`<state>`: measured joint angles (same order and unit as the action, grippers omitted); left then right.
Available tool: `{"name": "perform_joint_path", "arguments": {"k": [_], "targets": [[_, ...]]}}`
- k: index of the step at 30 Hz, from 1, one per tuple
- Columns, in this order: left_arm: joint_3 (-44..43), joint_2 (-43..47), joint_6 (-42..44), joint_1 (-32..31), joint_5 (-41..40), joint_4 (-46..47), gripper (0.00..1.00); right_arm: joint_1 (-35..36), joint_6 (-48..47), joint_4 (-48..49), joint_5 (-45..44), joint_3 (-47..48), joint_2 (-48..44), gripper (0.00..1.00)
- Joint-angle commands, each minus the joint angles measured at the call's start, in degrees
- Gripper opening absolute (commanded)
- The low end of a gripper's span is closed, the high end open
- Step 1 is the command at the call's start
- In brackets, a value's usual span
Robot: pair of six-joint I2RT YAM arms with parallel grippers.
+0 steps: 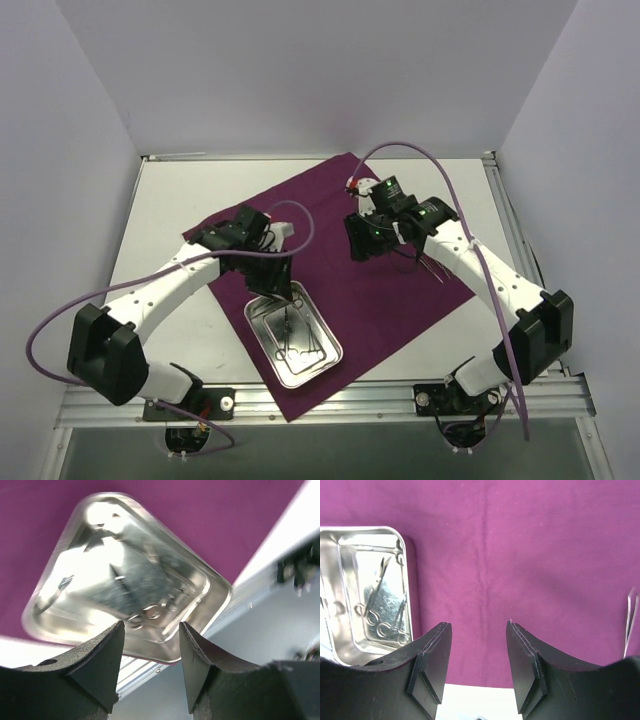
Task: Open and lay out the surgical kit
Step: Pick up the medical item from the container.
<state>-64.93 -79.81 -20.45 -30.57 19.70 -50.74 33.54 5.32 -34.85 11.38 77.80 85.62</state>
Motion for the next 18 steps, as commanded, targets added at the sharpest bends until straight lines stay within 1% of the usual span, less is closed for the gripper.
{"name": "perform_joint_path", "arguments": {"k": [1, 2, 4, 7, 11, 15, 18], "targets": [[-0.64, -3.68, 6.29, -5.37, 7.89, 5.56, 0.56, -1.89, 2.41, -0.13, 0.84, -1.25, -4.32, 0.48], [-0.73, -6.21, 7.17, -6.42, 9.2, 5.22, 0.56, -2.25, 2.76, 0.04, 1.01, -1.42, -4.93, 0.47], [-1.17, -8.25, 9.19, -9.58, 9.3, 5.3, 0.54, -2.86, 3.29, 0.66, 1.37, -1.95, -6.34, 0.47], [-0.91, -11.06, 9.55, -11.79, 9.82, 7.13, 0.54, -4.09, 4.17, 0.49, 1.37, -1.95, -8.01, 0.47], [1.46, -10.89, 8.76, -13.03, 11.06, 10.75, 0.55, -6.99, 4.17, 0.4, 1.89, -1.95, -9.68, 0.47], [3.75, -11.51, 8.49, -14.78, 11.94, 12.33, 0.6, -9.28, 3.21, -0.21, 2.86, -1.34, -10.13, 0.47], [4.63, -11.86, 7.79, -17.15, 11.41, 12.59, 0.6, -9.89, 1.98, -0.39, 3.38, -0.37, -9.69, 0.47]]}}
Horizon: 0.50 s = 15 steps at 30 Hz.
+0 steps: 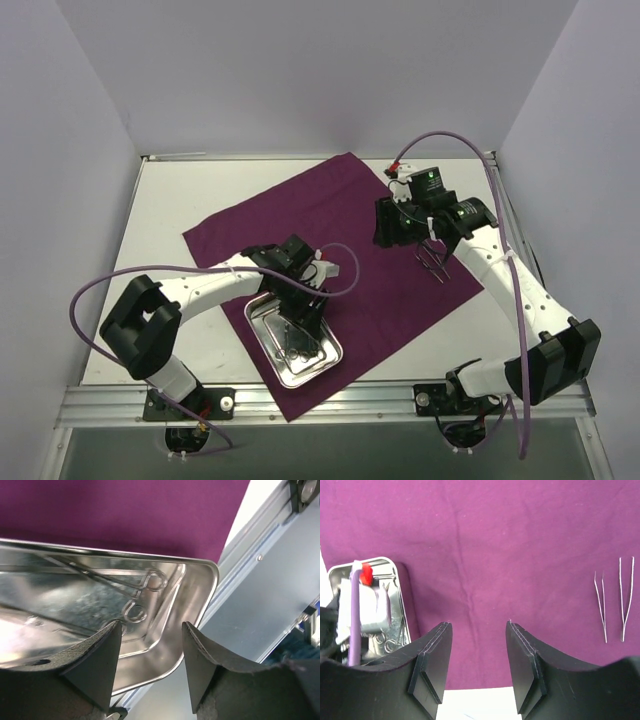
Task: Open and lay out the surgical kit
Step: Pick up the medical item from the container.
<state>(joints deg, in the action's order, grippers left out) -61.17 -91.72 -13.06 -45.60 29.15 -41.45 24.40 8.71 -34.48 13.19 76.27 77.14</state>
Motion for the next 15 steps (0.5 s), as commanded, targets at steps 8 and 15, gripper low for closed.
{"name": "perform_joint_path", "arguments": {"k": [8, 15], "targets": [[4.48, 2.08, -3.99, -8.0, -1.54, 4.37, 0.55, -3.13, -3.7, 0.11, 4.47, 0.63, -2.0, 0.47], [2.81, -3.02, -4.26, -9.59, -5.41, 2.17, 0.56, -3.92, -3.79, -1.02, 4.65, -2.18, -7.53, 0.47]]}}
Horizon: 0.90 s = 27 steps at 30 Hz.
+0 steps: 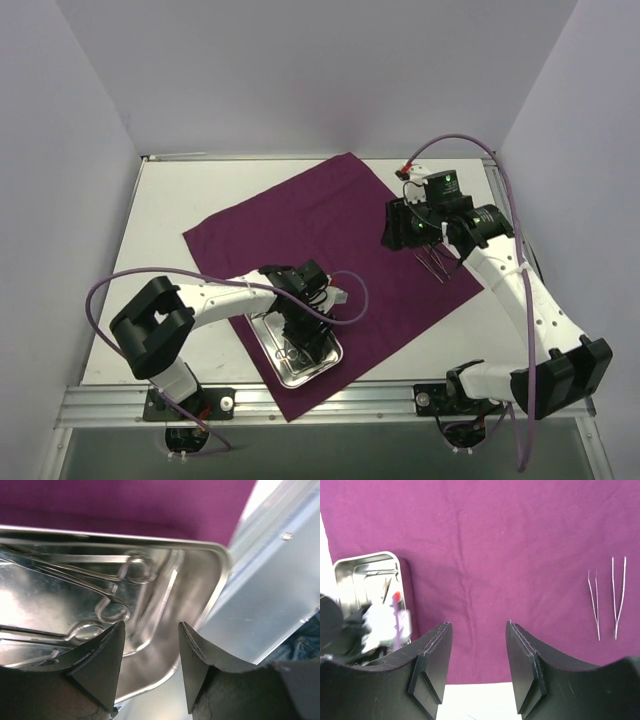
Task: Open and lay out the surgical kit
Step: Pick up the medical item from the container.
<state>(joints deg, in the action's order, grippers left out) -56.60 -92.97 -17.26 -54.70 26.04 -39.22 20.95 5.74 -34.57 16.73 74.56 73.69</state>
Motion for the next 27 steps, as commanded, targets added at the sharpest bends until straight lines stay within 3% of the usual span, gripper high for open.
{"name": "perform_joint_path", "arguments": {"k": [1, 13, 20, 27], "targets": [[-2.02, -2.56, -0.06, -1.02, -2.75, -0.15, 0.56, -0.56, -0.73, -1.12, 1.2, -0.56, -4.52, 0.47], [-3.87, -7.05, 1.08, -2.52, -4.16, -2.0, 0.55, -1.17, -0.9, -1.82, 1.46, -0.74, -6.89, 0.47], [-8.78, -10.3, -2.6, -2.61, -16.01, -8.23, 0.47, -1.09, -1.08, -1.73, 1.64, -0.56, -6.72, 0.47], [-13.18, -6.26, -7.52, -2.61, -24.01, -12.54, 0.38, -1.17, -0.9, -2.17, 2.08, -1.09, -6.54, 0.47]]}}
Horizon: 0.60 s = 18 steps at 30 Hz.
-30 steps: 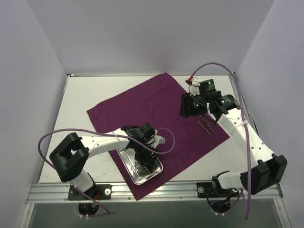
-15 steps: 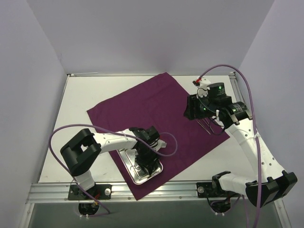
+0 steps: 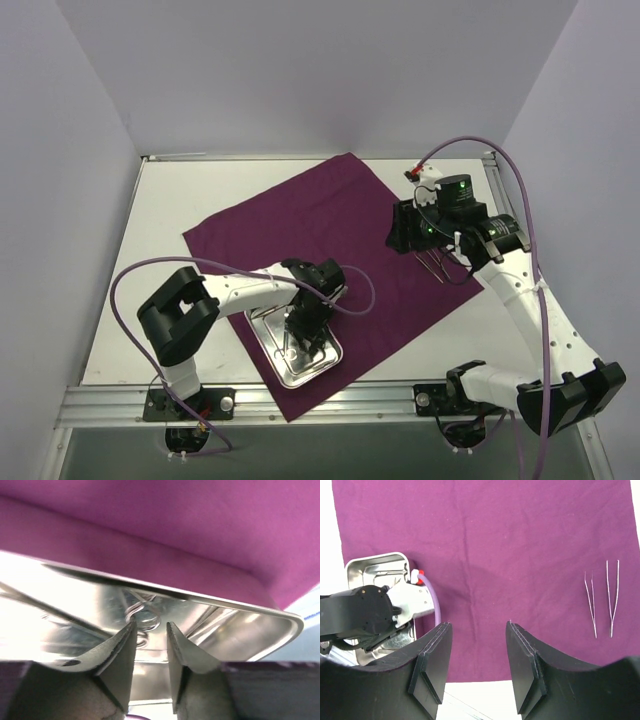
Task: Open and lay out the surgical kit
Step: Pick up the medical item from the container.
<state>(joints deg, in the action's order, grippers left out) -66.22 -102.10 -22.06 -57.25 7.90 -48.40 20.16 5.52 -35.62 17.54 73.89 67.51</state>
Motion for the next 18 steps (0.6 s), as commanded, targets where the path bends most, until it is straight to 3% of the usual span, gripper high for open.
{"name": "perform_joint_path", "arguments": {"k": [1, 4, 6, 7, 8, 11, 18], "targets": [[-4.09, 3.4, -3.07, 0.04, -5.88, -3.97, 0.38, -0.39, -0.68, -1.21, 1.36, -0.5, -0.1, 0.47], [-7.43, 3.06, -3.16, 0.12, -2.73, -8.01, 0.36, -0.47, -0.77, -1.39, 1.45, -0.24, 0.7, 0.47], [-9.27, 2.96, -3.33, 0.21, 0.34, -10.91, 0.3, -0.39, -0.95, -1.12, 1.71, -0.15, 1.22, 0.47], [-9.54, 3.14, -3.6, 0.39, 4.1, -11.36, 0.26, -0.39, -1.04, -1.12, 1.79, -0.15, 1.31, 0.47], [-9.63, 3.49, -4.99, 0.65, 5.62, -11.89, 0.12, -0.39, -1.21, -0.95, 1.97, -0.15, 1.75, 0.47], [-7.71, 5.16, -8.94, 1.44, 13.06, -11.63, 0.04, -0.39, -1.91, -0.95, 2.32, -0.06, 2.28, 0.47], [-3.13, 4.29, -14.94, 2.94, 21.0, -10.05, 0.02, -0.48, -2.18, -0.42, 2.94, -1.37, 1.31, 0.47]]}}
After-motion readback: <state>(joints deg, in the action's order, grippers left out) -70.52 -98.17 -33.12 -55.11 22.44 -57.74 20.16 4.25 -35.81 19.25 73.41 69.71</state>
